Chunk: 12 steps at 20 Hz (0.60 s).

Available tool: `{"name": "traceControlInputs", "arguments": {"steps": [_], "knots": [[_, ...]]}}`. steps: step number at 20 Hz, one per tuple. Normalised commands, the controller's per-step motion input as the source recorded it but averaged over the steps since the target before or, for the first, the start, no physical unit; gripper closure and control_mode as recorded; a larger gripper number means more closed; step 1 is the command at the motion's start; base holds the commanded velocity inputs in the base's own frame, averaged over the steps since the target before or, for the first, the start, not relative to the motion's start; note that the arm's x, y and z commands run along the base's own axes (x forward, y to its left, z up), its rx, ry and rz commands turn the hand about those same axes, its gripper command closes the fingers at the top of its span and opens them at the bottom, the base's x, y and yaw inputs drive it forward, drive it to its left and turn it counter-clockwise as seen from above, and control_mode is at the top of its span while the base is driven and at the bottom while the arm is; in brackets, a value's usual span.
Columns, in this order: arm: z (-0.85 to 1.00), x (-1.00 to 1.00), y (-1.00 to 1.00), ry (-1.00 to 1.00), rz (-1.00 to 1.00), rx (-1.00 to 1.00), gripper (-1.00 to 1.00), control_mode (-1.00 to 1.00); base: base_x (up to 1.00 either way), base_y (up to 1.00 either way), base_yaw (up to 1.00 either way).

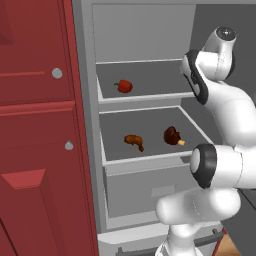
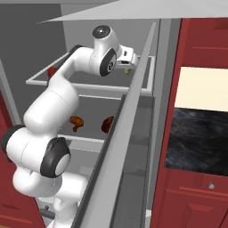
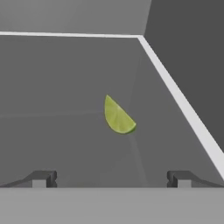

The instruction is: Gather the bell pepper and lemon wedge from the fridge and place them on a tray on the dining counter. Then gather the steak and chicken drumstick from the fridge and place them on the other tray.

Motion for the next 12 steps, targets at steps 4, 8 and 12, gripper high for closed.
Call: {"name": "traceControlInputs", "arguments": {"steps": [4, 8, 12], "knots": [[-0.08, 0.20, -0.05, 0.00, 0.00, 0.00, -1.00, -1.00, 0.00, 0.00, 0.00], [-0.10, 0.21, -0.03, 0.00, 0.00, 0.00, -1.00, -1.00, 0.00, 0.00, 0.00], [-0.10, 0.21, -0.04, 0.00, 0.00, 0.00, -1.00, -1.00, 0.00, 0.00, 0.00]]}}
